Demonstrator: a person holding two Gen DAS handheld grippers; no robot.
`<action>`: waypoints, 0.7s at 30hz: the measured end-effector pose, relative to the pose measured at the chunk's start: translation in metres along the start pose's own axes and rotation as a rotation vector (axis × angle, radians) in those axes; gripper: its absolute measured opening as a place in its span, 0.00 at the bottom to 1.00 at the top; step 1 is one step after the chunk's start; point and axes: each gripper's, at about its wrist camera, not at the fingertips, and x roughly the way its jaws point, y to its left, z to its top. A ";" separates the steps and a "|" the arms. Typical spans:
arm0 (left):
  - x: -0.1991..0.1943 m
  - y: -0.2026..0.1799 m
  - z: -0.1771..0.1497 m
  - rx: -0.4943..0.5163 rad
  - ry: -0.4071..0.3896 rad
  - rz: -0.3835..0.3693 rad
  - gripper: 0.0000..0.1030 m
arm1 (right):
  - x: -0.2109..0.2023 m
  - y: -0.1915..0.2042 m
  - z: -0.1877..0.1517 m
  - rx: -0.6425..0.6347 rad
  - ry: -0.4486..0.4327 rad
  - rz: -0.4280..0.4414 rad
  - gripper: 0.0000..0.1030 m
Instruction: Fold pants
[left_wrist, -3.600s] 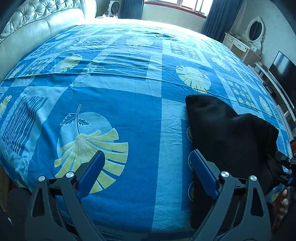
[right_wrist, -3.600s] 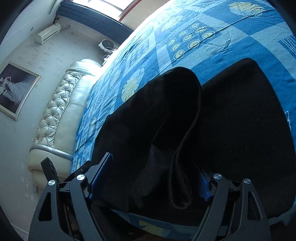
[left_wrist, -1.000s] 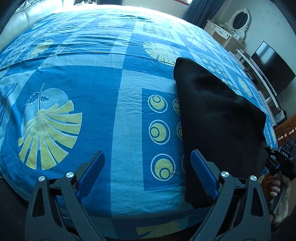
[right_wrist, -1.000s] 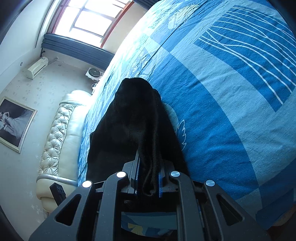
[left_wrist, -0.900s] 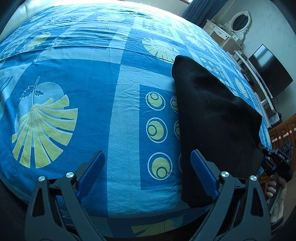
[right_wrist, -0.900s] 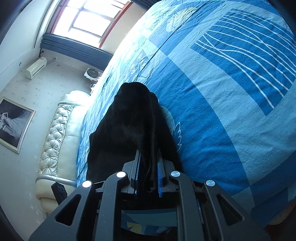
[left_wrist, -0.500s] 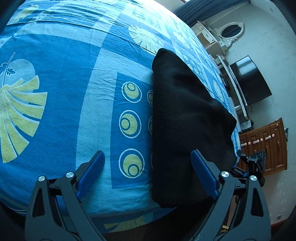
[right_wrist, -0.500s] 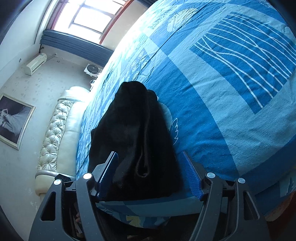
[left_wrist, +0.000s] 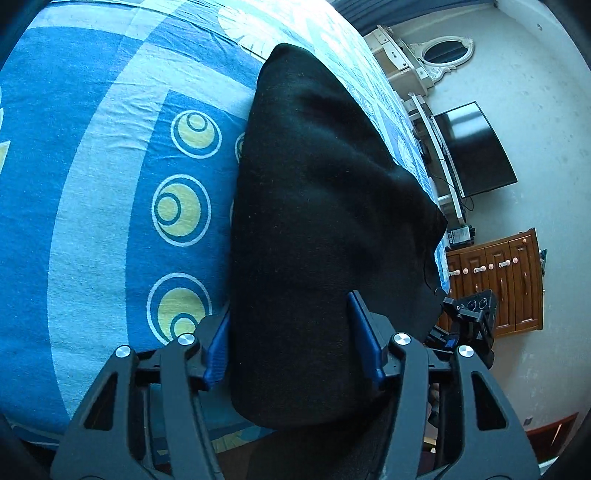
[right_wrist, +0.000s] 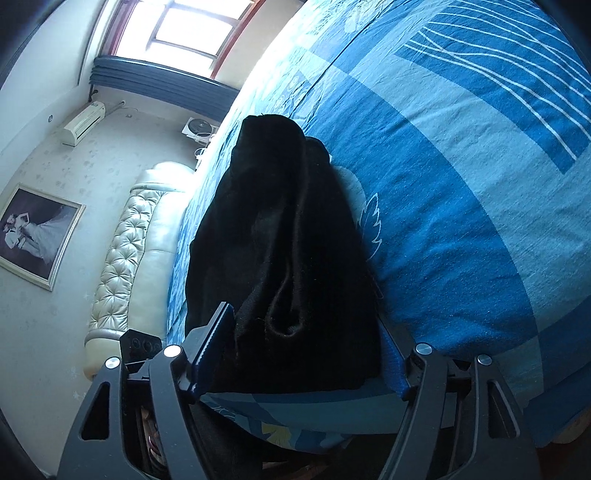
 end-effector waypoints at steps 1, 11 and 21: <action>0.000 -0.002 0.001 0.004 -0.003 0.013 0.50 | 0.001 -0.001 0.001 0.016 -0.008 0.000 0.57; -0.022 -0.011 -0.003 0.068 -0.070 0.086 0.32 | 0.007 0.029 -0.004 -0.031 -0.032 -0.032 0.48; -0.090 0.028 -0.026 0.063 -0.190 0.197 0.32 | 0.071 0.073 -0.021 -0.109 0.100 0.023 0.48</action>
